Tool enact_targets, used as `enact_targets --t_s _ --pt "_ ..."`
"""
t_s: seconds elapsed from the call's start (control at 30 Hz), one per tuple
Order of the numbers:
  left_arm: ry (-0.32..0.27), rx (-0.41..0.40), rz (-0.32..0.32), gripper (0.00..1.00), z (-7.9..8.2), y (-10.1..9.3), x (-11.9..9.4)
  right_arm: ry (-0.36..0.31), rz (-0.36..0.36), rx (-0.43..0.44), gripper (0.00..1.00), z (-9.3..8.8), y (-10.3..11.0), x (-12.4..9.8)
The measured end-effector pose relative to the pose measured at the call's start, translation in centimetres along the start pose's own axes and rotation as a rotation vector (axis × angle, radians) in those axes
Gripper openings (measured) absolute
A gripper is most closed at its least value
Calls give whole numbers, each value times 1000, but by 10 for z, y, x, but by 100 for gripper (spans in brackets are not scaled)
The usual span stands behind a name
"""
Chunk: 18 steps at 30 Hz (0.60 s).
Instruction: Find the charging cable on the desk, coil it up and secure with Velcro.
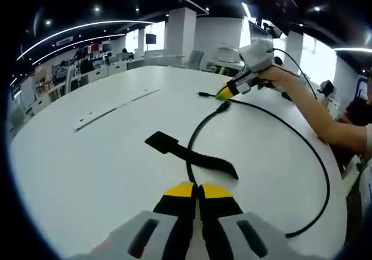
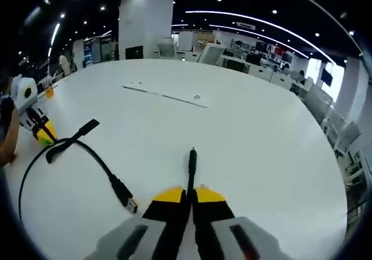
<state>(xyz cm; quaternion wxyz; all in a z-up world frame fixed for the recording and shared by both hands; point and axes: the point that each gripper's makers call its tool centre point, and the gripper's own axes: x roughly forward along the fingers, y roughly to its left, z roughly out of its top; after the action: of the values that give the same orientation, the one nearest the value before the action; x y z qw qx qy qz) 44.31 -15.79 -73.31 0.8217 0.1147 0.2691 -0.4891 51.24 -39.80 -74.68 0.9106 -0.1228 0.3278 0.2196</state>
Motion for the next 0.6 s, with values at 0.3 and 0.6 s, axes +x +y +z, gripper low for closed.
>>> enact_targets --t_s 0.3,0.6 --pt "-1 -2 0 4 -1 0 0 -6 5 24 7 -1 5 0" --pt "-1 -2 2 4 -1 -1 0 -40 -4 31 7 8 7 -5"
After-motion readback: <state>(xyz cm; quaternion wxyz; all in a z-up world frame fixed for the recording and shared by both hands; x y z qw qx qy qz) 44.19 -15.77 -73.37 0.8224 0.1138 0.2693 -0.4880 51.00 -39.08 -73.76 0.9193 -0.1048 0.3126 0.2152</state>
